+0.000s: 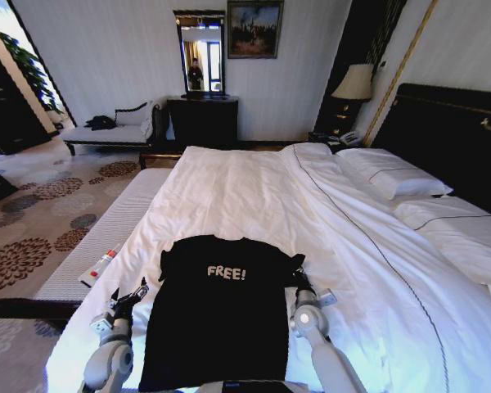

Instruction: Fold the clothes on the bed.

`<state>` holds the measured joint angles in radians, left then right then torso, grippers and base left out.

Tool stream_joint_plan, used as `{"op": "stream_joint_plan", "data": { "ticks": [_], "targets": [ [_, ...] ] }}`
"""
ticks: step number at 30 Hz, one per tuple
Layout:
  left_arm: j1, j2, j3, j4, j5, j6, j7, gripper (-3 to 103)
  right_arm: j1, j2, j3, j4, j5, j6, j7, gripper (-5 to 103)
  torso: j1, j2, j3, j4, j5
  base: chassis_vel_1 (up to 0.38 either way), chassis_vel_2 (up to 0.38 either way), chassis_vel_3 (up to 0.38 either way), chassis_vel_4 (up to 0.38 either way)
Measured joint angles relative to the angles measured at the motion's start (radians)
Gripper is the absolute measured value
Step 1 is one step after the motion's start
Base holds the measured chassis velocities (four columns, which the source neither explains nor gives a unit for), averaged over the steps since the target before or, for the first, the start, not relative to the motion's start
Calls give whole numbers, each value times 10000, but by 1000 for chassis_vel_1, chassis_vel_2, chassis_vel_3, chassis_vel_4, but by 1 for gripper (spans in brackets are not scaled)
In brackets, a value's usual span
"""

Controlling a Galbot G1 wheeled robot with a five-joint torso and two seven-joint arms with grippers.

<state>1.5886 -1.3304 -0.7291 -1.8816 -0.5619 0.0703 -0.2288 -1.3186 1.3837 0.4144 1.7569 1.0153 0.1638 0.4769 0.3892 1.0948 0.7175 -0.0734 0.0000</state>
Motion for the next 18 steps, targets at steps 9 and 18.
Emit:
{"op": "stream_joint_plan", "data": {
  "ticks": [9, 18],
  "targets": [
    [-8, -103, 47, -31, 42, 13, -5, 100, -223, -15, 143, 52, -184, 68, 468, 0, 0, 0, 0, 1, 0, 0, 0, 0, 0],
    [69, -108, 23, -111, 58, 15, -8, 100, -343, -3, 220, 366, -426, 48, 1091, 0, 0, 0, 0, 1, 1, 0, 0, 0, 0]
  ]
}}
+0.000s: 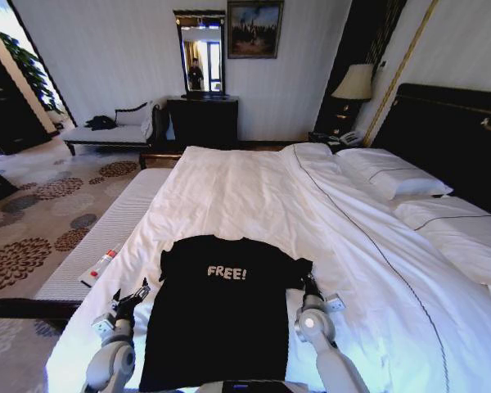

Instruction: Fold the clothes on the bed.

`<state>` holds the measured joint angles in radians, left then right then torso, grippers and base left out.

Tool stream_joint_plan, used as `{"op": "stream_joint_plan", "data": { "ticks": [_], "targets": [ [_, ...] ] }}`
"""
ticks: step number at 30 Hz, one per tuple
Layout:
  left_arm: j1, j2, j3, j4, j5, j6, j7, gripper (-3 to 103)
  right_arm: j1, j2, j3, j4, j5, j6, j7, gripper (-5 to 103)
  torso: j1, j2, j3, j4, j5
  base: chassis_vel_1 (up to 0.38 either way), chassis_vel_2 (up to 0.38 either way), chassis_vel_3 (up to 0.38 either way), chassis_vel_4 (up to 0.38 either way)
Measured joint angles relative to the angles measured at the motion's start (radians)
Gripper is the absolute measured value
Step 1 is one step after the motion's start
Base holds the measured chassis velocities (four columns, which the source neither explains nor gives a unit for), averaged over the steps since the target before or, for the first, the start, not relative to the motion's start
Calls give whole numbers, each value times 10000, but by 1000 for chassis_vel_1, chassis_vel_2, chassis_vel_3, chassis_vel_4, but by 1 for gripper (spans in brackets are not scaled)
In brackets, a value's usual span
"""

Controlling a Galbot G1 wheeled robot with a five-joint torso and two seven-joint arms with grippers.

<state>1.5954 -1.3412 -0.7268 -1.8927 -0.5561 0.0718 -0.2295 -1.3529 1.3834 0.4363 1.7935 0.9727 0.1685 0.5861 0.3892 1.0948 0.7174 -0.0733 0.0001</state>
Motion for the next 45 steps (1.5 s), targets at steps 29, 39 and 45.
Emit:
{"op": "stream_joint_plan", "data": {
  "ticks": [29, 39, 45],
  "targets": [
    [253, -78, -123, -304, 68, -19, -42, 100, -1881, 602, -605, 1969, -203, -167, 628, 95, 0, 1, 0, -1, -1, 0, 0, 0, 0],
    [-41, 258, -236, -472, -528, 418, -202, 100, -1493, 277, -276, 2356, -602, -157, 410, 100, 0, 0, 1, 0, -1, 0, 0, 0, 0],
    [-1218, 708, -120, -731, -3824, 1900, -807, 100, -1044, 19, 16, 2039, -510, -157, 416, 100, 0, 0, 2, -2, 0, 0, 0, 0, 0]
  ]
}}
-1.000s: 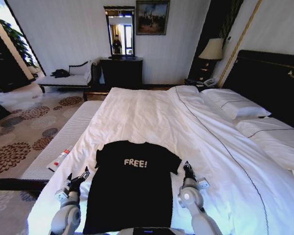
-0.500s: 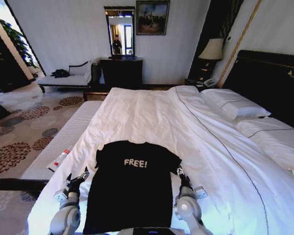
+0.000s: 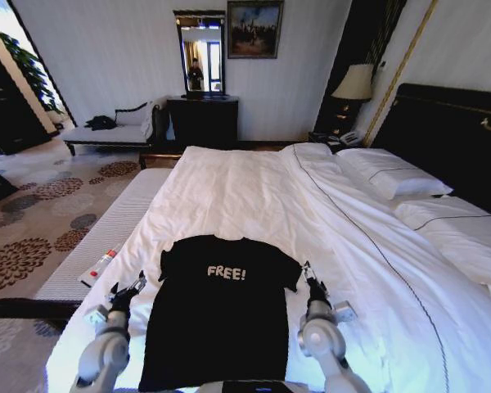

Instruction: Fold the clothes on the bed.

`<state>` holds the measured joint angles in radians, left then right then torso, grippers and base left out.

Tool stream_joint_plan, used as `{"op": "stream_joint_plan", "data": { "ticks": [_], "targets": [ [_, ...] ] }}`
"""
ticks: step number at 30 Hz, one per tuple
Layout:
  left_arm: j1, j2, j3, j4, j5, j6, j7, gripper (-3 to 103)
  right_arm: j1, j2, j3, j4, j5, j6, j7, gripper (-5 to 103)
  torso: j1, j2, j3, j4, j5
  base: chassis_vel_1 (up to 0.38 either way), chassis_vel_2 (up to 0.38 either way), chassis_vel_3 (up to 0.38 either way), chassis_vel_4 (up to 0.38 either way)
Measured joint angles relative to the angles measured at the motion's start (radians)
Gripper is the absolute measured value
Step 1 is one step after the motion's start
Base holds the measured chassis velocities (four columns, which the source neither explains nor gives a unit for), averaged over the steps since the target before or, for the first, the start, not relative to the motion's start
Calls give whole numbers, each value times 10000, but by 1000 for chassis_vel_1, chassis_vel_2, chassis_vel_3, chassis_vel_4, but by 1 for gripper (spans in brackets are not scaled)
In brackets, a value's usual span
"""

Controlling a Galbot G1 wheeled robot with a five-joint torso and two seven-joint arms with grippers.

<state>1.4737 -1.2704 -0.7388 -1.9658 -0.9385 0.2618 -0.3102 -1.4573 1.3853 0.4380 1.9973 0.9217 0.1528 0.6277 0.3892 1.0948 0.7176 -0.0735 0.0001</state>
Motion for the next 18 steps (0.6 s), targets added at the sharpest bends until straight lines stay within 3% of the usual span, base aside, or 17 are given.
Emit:
{"op": "stream_joint_plan", "data": {
  "ticks": [1, 4, 6, 10, 18],
  "targets": [
    [0, 0, 0, 0, 0, 0, 0, 100, 0, 0, 0, 0, 0, 0, 0, 100, 0, 0, 0, 0, 0, 0, 0, 0, 0],
    [-906, 98, 259, 687, -1362, 943, -162, 100, 201, 5, -95, -345, 29, -10, 38, 100, 1, 0, 0, -3, -2, 0, 0, 0, 0],
    [-979, 94, 278, 775, -1456, 1032, -164, 100, 234, 7, -119, -388, 31, -12, 44, 100, 1, -1, 0, -4, -1, 0, 0, 0, 0],
    [-1508, -99, 414, 1624, -2003, 1882, -154, 100, 537, 13, -330, -799, 106, -41, 62, 100, 1, 0, 0, 3, -1, 0, 0, 0, 0],
    [-2137, -555, 611, 2406, -2519, 1935, 61, 100, 645, 29, -346, -1192, 176, -42, 41, 100, 1, 0, 0, 2, 2, 0, 0, 0, 0]
  ]
}}
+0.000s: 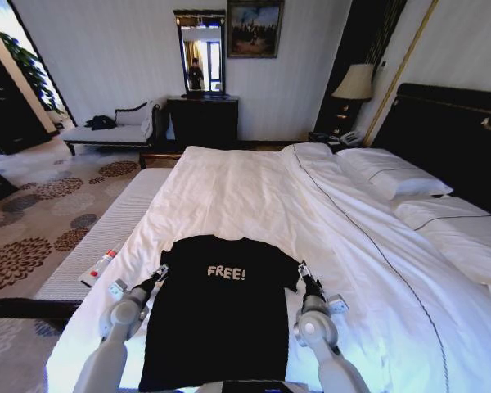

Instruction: Fold the clothes on the bed.

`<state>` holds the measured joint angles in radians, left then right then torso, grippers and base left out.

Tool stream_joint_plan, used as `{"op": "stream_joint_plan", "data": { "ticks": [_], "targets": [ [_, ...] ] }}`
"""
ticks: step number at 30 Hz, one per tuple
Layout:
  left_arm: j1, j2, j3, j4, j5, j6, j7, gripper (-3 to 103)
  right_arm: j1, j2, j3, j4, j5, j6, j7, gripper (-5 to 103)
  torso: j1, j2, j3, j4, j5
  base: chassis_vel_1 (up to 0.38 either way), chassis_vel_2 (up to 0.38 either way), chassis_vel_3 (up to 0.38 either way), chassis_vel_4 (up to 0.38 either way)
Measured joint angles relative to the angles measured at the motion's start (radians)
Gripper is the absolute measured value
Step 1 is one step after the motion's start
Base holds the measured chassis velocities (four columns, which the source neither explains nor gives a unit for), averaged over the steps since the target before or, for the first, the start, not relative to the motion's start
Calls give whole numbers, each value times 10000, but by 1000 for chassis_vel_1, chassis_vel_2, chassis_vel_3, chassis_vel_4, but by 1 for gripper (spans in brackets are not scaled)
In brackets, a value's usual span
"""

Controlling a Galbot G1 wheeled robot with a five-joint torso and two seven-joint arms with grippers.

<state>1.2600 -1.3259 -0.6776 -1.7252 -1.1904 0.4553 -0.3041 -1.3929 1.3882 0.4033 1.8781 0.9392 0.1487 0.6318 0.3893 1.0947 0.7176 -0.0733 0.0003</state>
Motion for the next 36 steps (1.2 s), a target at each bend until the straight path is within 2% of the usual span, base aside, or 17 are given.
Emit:
{"op": "stream_joint_plan", "data": {
  "ticks": [10, 17, 18, 20, 21, 22, 24, 25, 26, 29, 30, 32, 33, 35, 36],
  "targets": [
    [-420, -341, 55, 139, -605, -502, 289, 100, 170, 7, -70, -246, 13, 0, -6, 100, 0, 0, -1, -2, -2, 0, 0, 0, 0],
    [-431, -405, 109, 215, -609, -591, 266, 100, 189, 39, -99, -323, 13, 0, -5, 100, 0, 0, -1, -1, -3, 0, 0, 0, 0],
    [-423, -416, 111, 219, -577, -614, 280, 103, 191, 40, -100, -328, 13, 0, -5, 100, 0, 0, -1, -1, -3, 0, 0, 0, 0],
    [-421, -422, 112, 218, -544, -650, 298, 94, 198, 40, -100, -331, 13, 0, -5, 100, 0, 0, -1, -1, -3, 0, 0, 0, 0],
    [-419, -422, 112, 208, -518, -672, 315, 94, 199, 38, -99, -333, 13, 1, -4, 100, 0, 0, -1, -1, -3, 0, 0, 0, 0],
    [-417, -414, 107, 170, -492, -706, 332, 84, 199, 36, -96, -334, 12, 1, -1, 100, 0, 0, -1, -1, -3, 0, 0, 0, 0],
    [-413, -401, 95, 137, -480, -739, 337, 84, 195, 35, -96, -334, 11, 1, 1, 100, 0, 0, -1, -1, -3, 0, 0, 0, 0],
    [-408, -390, 81, 115, -466, -773, 338, 78, 188, 34, -96, -334, 10, 0, 3, 100, 0, 0, 0, -2, -3, 0, 0, 0, 0],
    [-408, -390, 81, 115, -466, -773, 338, 78, 188, 34, -96, -334, 10, 0, 3, 100, 0, 0, 0, -2, -3, 0, 0, 0, 0],
    [-395, -323, 37, 90, -372, -876, 349, 62, 171, 34, -96, -335, 0, 0, 14, 100, 0, 0, -1, -1, -2, 0, 0, 0, 0],
    [-395, -313, 34, 91, -360, -886, 354, 62, 171, 34, -97, -334, -2, 0, 17, 100, 0, 1, -1, -1, -3, 0, 0, 0, 0],
    [-398, -298, 33, 97, -338, -906, 361, 51, 173, 35, -97, -335, -6, 1, 35, 100, 0, 0, -1, -1, -3, 0, 0, 0, 0],
    [-398, -298, 33, 97, -338, -906, 361, 51, 173, 35, -97, -335, -6, 1, 35, 100, 0, 0, -1, -1, -3, 0, 0, 0, 0],
    [-402, -295, 48, 94, -326, -909, 374, 40, 174, 38, -97, -335, -12, 1, 54, 100, 0, 0, -1, -1, -3, 0, 0, 0, 0],
    [-401, -294, 53, 92, -323, -909, 378, 40, 174, 39, -96, -335, -14, 0, 56, 100, 0, 0, -1, -1, -3, 0, 0, 0, 0]
  ]
}}
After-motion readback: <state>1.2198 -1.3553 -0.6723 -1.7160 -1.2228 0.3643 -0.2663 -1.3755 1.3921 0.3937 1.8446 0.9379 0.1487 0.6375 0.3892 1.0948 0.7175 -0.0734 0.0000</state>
